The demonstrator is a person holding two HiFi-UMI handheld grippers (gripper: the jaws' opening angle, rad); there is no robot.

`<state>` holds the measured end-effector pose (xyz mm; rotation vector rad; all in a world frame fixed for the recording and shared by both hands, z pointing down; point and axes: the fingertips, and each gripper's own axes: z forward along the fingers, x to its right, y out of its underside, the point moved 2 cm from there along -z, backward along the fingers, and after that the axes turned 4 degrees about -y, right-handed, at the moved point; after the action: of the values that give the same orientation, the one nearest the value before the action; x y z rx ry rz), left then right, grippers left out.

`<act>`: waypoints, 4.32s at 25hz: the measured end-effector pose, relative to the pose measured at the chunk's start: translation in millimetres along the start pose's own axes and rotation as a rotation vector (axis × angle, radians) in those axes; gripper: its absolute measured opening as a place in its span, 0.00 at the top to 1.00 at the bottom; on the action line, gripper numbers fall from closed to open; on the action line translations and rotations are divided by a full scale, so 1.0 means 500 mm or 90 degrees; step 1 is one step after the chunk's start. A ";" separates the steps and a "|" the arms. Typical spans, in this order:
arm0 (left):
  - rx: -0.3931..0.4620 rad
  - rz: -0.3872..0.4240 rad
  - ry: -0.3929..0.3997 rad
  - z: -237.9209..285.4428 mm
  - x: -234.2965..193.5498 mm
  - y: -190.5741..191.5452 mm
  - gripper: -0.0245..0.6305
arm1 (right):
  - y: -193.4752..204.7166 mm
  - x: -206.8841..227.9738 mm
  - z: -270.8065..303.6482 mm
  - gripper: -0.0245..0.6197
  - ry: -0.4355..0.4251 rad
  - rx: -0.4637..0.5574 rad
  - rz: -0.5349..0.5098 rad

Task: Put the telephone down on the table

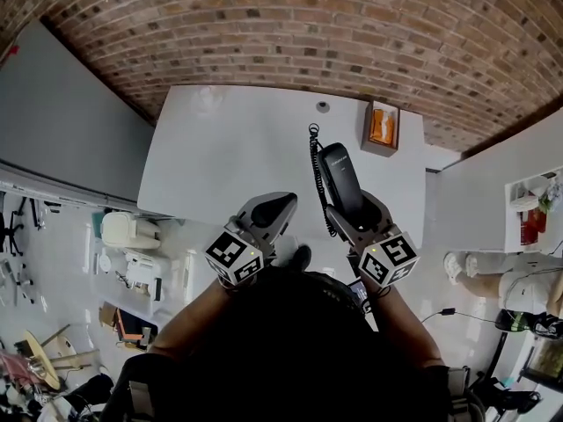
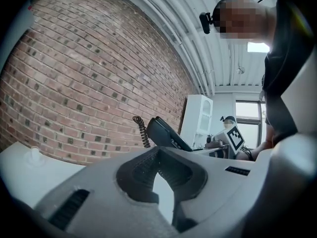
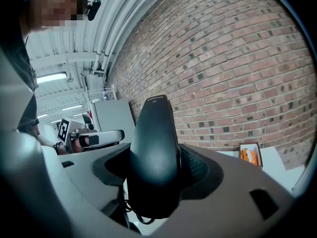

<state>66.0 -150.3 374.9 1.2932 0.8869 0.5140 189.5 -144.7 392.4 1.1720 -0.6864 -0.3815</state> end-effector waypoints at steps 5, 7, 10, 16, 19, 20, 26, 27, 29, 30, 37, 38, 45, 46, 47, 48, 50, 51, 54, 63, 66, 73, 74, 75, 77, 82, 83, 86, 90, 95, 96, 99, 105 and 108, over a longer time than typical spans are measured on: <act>-0.012 0.010 -0.012 0.029 -0.017 -0.006 0.95 | 0.002 0.025 0.013 0.53 -0.006 -0.009 0.007; -0.016 0.010 -0.020 0.032 -0.032 -0.004 0.95 | 0.007 0.029 0.026 0.53 -0.010 -0.016 0.011; -0.018 0.001 -0.025 0.039 -0.061 -0.001 0.95 | 0.011 0.038 0.048 0.53 -0.011 -0.023 0.014; -0.028 -0.006 -0.026 0.055 -0.111 0.002 0.95 | 0.024 0.060 0.098 0.53 -0.006 -0.038 0.032; -0.030 -0.014 -0.035 0.055 -0.147 0.007 0.95 | 0.035 0.066 0.125 0.53 -0.004 -0.052 0.037; -0.031 -0.015 -0.035 0.054 -0.159 0.008 0.95 | 0.038 0.068 0.134 0.53 -0.003 -0.056 0.038; -0.045 -0.018 -0.043 0.056 -0.232 0.038 0.95 | 0.058 0.083 0.196 0.53 0.000 -0.083 0.050; -0.047 -0.022 -0.046 0.055 -0.243 0.045 0.95 | 0.062 0.085 0.206 0.53 0.000 -0.089 0.051; -0.048 -0.032 -0.050 0.053 -0.264 0.055 0.95 | 0.073 0.088 0.225 0.53 -0.002 -0.101 0.050; -0.047 -0.037 -0.051 0.052 -0.274 0.058 0.95 | 0.078 0.091 0.236 0.53 -0.003 -0.105 0.050; -0.053 -0.050 -0.068 0.051 -0.334 0.076 0.95 | 0.122 0.125 0.306 0.53 -0.005 -0.131 0.069; -0.055 -0.051 -0.070 0.050 -0.341 0.081 0.95 | 0.128 0.129 0.315 0.53 -0.006 -0.134 0.071; -0.063 -0.048 -0.069 0.050 -0.373 0.103 0.95 | 0.168 0.140 0.358 0.53 -0.005 -0.156 0.060; -0.064 -0.049 -0.067 0.051 -0.376 0.107 0.95 | 0.174 0.141 0.363 0.53 -0.005 -0.161 0.055; -0.066 -0.049 -0.065 0.051 -0.379 0.113 0.95 | 0.180 0.141 0.368 0.53 -0.006 -0.164 0.053; -0.069 -0.048 -0.063 0.051 -0.383 0.119 0.95 | 0.187 0.141 0.373 0.53 -0.005 -0.168 0.051; -0.079 -0.044 -0.061 0.050 -0.389 0.134 0.95 | 0.203 0.141 0.381 0.53 -0.004 -0.175 0.051; -0.085 -0.042 -0.059 0.050 -0.391 0.141 0.95 | 0.211 0.141 0.383 0.53 -0.003 -0.179 0.053; -0.099 -0.039 -0.054 0.050 -0.394 0.160 0.95 | 0.236 0.146 0.390 0.53 0.001 -0.185 0.071; -0.109 -0.053 -0.051 0.044 -0.409 0.192 0.95 | 0.300 0.166 0.408 0.53 0.011 -0.209 0.086; -0.118 -0.055 -0.045 0.043 -0.415 0.204 0.95 | 0.321 0.172 0.415 0.53 0.014 -0.220 0.091; -0.138 -0.062 -0.039 0.047 -0.433 0.234 0.95 | 0.370 0.187 0.437 0.53 0.020 -0.239 0.096; -0.139 -0.063 -0.039 0.047 -0.435 0.238 0.95 | 0.377 0.189 0.440 0.53 0.021 -0.241 0.096; -0.139 -0.064 -0.039 0.046 -0.437 0.241 0.95 | 0.383 0.192 0.442 0.53 0.022 -0.243 0.096; -0.140 -0.065 -0.040 0.046 -0.442 0.246 0.95 | 0.396 0.197 0.447 0.53 0.023 -0.243 0.096; -0.147 -0.072 -0.035 0.045 -0.443 0.254 0.95 | 0.430 0.208 0.452 0.53 0.024 -0.253 0.097; -0.148 -0.072 -0.035 0.046 -0.445 0.254 0.95 | 0.435 0.211 0.455 0.53 0.025 -0.256 0.095; -0.149 -0.074 -0.036 0.047 -0.452 0.257 0.95 | 0.455 0.219 0.462 0.53 0.030 -0.267 0.095; -0.150 -0.078 -0.037 0.045 -0.457 0.262 0.95 | 0.477 0.227 0.468 0.53 0.032 -0.278 0.103; -0.159 -0.085 -0.039 0.043 -0.460 0.277 0.95 | 0.508 0.236 0.477 0.53 0.032 -0.295 0.105; -0.160 -0.086 -0.040 0.043 -0.461 0.279 0.95 | 0.514 0.239 0.479 0.53 0.033 -0.300 0.104; -0.161 -0.085 -0.042 0.043 -0.461 0.284 0.95 | 0.530 0.246 0.483 0.53 0.036 -0.310 0.106; -0.164 -0.091 -0.047 0.045 -0.463 0.289 0.95 | 0.558 0.262 0.482 0.53 0.042 -0.321 0.120; -0.165 -0.096 -0.052 0.043 -0.470 0.294 0.95 | 0.570 0.273 0.479 0.53 0.049 -0.329 0.124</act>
<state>-32.8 -308.9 580.6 0.9969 0.8136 0.4393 109.6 -295.2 750.5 0.6216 -0.5826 -0.3209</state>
